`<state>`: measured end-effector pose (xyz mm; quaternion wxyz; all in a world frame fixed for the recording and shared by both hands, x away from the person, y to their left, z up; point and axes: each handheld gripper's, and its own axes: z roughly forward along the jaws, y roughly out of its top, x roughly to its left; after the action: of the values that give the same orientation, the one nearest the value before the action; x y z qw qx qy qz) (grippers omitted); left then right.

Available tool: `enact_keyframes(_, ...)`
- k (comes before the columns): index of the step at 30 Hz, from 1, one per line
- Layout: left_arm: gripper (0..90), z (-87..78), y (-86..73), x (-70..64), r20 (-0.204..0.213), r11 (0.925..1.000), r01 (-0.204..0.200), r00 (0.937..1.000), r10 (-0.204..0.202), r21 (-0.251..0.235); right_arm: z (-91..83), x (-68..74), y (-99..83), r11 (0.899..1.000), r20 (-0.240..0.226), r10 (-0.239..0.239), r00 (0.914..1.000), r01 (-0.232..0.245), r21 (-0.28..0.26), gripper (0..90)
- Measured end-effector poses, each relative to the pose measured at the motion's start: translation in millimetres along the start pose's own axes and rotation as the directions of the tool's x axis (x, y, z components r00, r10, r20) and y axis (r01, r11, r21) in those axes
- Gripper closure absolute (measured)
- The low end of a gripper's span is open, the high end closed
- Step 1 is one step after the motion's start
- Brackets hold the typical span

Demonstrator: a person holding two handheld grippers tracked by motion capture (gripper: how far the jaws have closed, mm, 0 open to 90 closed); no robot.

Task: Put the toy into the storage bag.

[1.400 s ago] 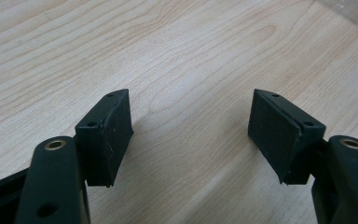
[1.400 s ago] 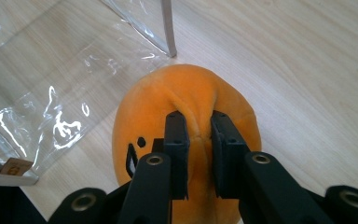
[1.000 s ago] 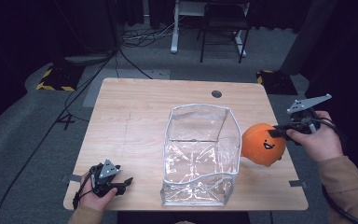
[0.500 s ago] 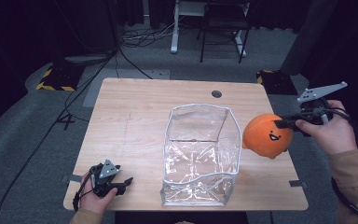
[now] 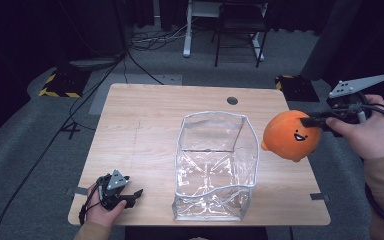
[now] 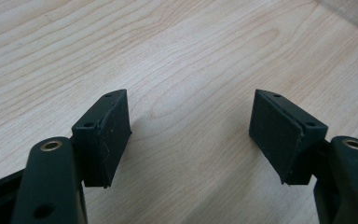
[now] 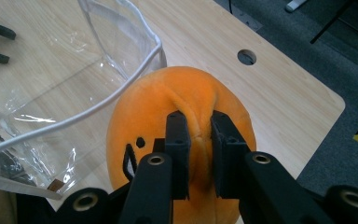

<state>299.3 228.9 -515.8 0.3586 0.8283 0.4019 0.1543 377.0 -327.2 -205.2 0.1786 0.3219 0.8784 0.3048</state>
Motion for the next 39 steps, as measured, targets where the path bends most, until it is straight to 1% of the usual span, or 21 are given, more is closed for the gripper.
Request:
enact_keyframes(4, 29.0, 1.0, 1.3, 1.1, -0.004, 1.0000, -0.008, 1.0000, 0.008, 0.003, -10.5, 3.8, 13.1, 1.000, 0.013, -0.013, 0.9998, 0.013, -0.008, 79.0)
enact_keyframes(5, 29.0, 1.3, 1.5, 0.9, -0.002, 1.0000, -0.004, 1.0000, 0.004, 0.001, -10.5, 3.8, 13.1, 1.000, 0.013, -0.013, 0.9998, 0.013, -0.008, 79.0)
enact_keyframes(6, 29.0, 1.3, 1.7, 1.1, -0.003, 1.0000, -0.008, 1.0000, 0.008, 0.002, -14.0, 6.7, 18.8, 1.000, 0.017, -0.023, 0.9996, 0.023, -0.011, 79.0)
enact_keyframes(7, 29.0, 1.3, 1.7, 1.1, -0.003, 1.0000, -0.008, 1.0000, 0.008, 0.002, -14.0, 6.7, 18.8, 1.000, 0.017, -0.023, 0.9996, 0.023, -0.011, 79.0)
enact_keyframes(9, 29.0, 1.3, 1.7, 1.1, -0.004, 1.0000, -0.008, 1.0000, 0.008, 0.003, -18.3, 10.9, 27.1, 0.999, 0.013, -0.036, 0.9993, 0.036, -0.028, 79.0)
enact_keyframes(15, 29.0, 1.3, 1.7, 1.1, -0.004, 1.0000, -0.008, 1.0000, 0.008, 0.002, -22.2, 18.3, 41.2, 0.997, 0.002, -0.060, 0.9982, 0.060, -0.047, 79.0)
enact_keyframes(16, 29.0, 1.3, 1.7, 1.1, -0.004, 1.0000, -0.008, 1.0000, 0.008, 0.003, -23.3, 21.1, 47.4, 0.996, -0.003, -0.068, 0.9977, 0.068, -0.050, 79.0)
enact_keyframes(18, 29.0, 1.3, 1.7, 1.1, -0.004, 1.0000, -0.008, 1.0000, 0.008, 0.003, -23.6, 22.6, 50.8, 0.996, -0.005, -0.073, 0.9973, 0.073, -0.049, 79.0)
enact_keyframes(21, 29.0, 1.3, 1.7, 1.1, -0.004, 1.0000, -0.009, 1.0000, 0.009, 0.003, -22.4, 30.3, 63.6, 0.994, -0.012, -0.092, 0.9956, 0.092, -0.056, 79.0)
enact_keyframes(24, 29.0, 1.3, 1.7, 1.1, -0.004, 1.0000, -0.008, 1.0000, 0.008, 0.003, -18.2, 35.7, 72.0, 0.992, -0.026, -0.108, 0.9938, 0.106, -0.069, 79.0)
enact_keyframes(25, 29.0, 1.3, 1.7, 1.1, -0.004, 1.0000, -0.008, 1.0000, 0.008, 0.003, -18.2, 35.7, 72.0, 0.992, -0.026, -0.108, 0.9938, 0.106, -0.069, 79.0)
enact_keyframes(26, 29.0, 1.3, 1.7, 1.1, -0.004, 1.0000, -0.007, 1.0000, 0.007, 0.002, -13.1, 39.9, 77.4, 0.990, -0.039, -0.121, 0.9919, 0.118, -0.073, 79.0)
enact_keyframes(27, 29.1, 1.3, 1.7, 1.1, -0.004, 1.0000, -0.007, 1.0000, 0.007, 0.002, -13.1, 39.9, 77.4, 0.990, -0.039, -0.121, 0.9919, 0.118, -0.073, 79.0)
enact_keyframes(29, 29.0, 1.4, 1.7, 1.0, -0.004, 1.0000, -0.007, 1.0000, 0.007, 0.002, -6.9, 43.9, 82.8, 0.990, -0.055, -0.129, 0.9901, 0.125, -0.072, 79.0)
enact_keyframes(30, 29.1, 1.4, 1.7, 1.0, -0.004, 1.0000, -0.006, 1.0000, 0.006, 0.001, 0.1, 47.9, 88.4, 0.988, -0.068, -0.139, 0.9880, 0.133, -0.075, 79.0)
enact_keyframes(31, 29.1, 1.4, 1.7, 1.0, -0.004, 1.0000, -0.006, 1.0000, 0.006, 0.001, 0.1, 47.9, 88.4, 0.988, -0.068, -0.139, 0.9880, 0.133, -0.075, 79.0)
enact_keyframes(34, 29.0, 2.0, 2.3, 1.2, -0.001, 1.0000, -0.005, 1.0000, 0.005, 0.003, 13.1, 56.3, 100.5, 0.985, -0.094, -0.159, 0.9828, 0.152, -0.081, 79.0)
enact_keyframes(35, 29.0, 2.0, 2.3, 1.2, -0.001, 1.0000, -0.005, 1.0000, 0.005, 0.003, 13.1, 56.3, 100.5, 0.985, -0.094, -0.159, 0.9828, 0.152, -0.081, 79.0)
enact_keyframes(39, 29.0, 2.7, 2.9, 1.4, -0.002, 1.0000, -0.007, 1.0000, 0.007, 0.001, 26.9, 64.2, 111.2, 0.982, -0.120, -0.180, 0.9763, 0.171, -0.085, 78.9)
